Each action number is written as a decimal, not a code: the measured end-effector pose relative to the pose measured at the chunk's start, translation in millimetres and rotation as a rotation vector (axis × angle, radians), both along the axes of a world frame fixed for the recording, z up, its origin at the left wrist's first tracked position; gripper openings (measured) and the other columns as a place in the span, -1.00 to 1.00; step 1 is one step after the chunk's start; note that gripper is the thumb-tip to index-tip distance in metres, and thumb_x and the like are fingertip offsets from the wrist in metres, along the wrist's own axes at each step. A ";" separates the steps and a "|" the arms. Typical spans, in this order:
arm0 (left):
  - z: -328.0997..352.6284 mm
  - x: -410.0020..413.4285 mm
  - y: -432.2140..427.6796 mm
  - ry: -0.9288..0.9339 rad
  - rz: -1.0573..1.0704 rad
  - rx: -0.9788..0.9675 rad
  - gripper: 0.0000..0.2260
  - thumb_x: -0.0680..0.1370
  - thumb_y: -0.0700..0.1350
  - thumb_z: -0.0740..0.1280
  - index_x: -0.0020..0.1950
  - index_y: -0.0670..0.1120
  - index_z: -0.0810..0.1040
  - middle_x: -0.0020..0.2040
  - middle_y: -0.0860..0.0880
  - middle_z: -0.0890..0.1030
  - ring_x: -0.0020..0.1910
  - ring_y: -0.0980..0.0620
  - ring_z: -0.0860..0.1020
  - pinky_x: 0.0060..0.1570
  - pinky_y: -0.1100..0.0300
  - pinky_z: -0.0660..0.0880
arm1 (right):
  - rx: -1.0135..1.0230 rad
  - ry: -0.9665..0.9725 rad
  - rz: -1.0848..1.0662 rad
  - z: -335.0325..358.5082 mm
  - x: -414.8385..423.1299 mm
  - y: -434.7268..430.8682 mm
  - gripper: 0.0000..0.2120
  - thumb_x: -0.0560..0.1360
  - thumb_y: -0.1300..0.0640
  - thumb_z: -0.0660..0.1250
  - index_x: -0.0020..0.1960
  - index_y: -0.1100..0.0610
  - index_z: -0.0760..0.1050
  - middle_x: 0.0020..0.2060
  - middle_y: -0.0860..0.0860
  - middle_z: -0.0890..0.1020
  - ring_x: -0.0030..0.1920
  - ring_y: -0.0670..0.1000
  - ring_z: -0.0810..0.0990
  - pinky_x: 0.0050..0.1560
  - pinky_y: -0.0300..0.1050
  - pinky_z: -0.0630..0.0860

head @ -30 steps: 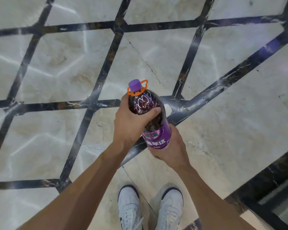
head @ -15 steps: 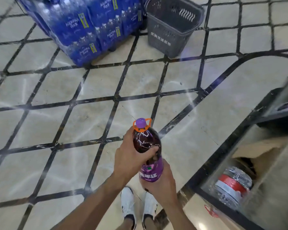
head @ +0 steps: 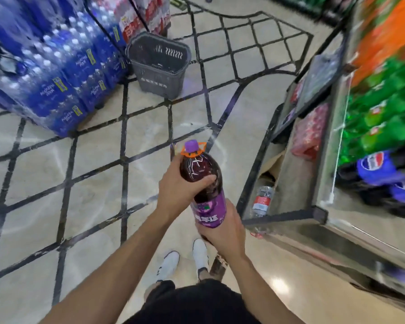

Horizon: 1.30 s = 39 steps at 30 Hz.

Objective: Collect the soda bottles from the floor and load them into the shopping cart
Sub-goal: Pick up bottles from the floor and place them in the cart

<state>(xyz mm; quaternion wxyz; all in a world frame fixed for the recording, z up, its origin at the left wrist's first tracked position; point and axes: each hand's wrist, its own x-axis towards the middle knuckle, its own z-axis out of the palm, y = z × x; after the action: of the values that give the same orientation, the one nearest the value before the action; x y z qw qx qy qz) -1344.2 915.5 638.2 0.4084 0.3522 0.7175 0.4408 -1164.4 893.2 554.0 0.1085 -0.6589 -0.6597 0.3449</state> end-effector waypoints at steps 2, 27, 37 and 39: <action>15.0 13.6 -0.8 0.037 -0.123 0.016 -0.27 0.23 0.31 0.58 0.35 0.31 0.39 0.18 0.26 0.61 0.17 0.20 0.59 0.29 0.02 0.54 | -0.006 0.023 -0.136 12.4 4.4 -20.2 -0.32 0.18 -0.39 0.52 0.18 -0.15 0.40 -0.08 -0.18 0.63 -0.10 -0.13 0.64 -0.20 -0.06 0.66; 54.6 429.7 -139.9 -0.005 -1.298 0.117 -0.37 0.26 0.18 0.64 0.27 0.26 0.48 0.13 0.23 0.66 0.10 0.29 0.61 0.22 0.04 0.57 | -0.015 0.032 -1.343 30.8 284.6 -286.7 -0.25 0.11 -0.63 0.44 0.11 -0.19 0.47 -0.20 -0.17 0.67 -0.27 -0.21 0.66 -0.36 -0.26 0.56; 61.8 621.1 -226.1 -0.081 -1.616 0.238 -0.35 0.25 0.20 0.65 0.28 0.35 0.48 0.17 0.30 0.63 0.16 0.26 0.61 0.22 0.03 0.58 | 0.029 -0.036 -1.616 46.3 426.8 -378.0 -0.31 0.07 -0.45 0.53 0.08 -0.17 0.43 -0.20 -0.16 0.65 -0.23 -0.10 0.66 -0.26 -0.17 0.68; 58.7 658.2 -234.1 -0.065 -1.684 0.220 -0.30 0.23 0.26 0.63 0.32 0.33 0.47 0.17 0.29 0.63 0.16 0.25 0.61 0.21 0.04 0.59 | 0.002 -0.009 -1.683 37.3 454.2 -386.0 -0.26 0.04 -0.53 0.51 0.09 -0.22 0.42 -0.21 -0.18 0.65 -0.23 -0.11 0.67 -0.27 -0.18 0.69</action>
<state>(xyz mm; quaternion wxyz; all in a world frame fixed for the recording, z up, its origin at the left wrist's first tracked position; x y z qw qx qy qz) -685.9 681.4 696.9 0.5839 0.7937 0.1567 0.0670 -710.2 507.3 591.3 0.3276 -0.9321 0.0511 0.1456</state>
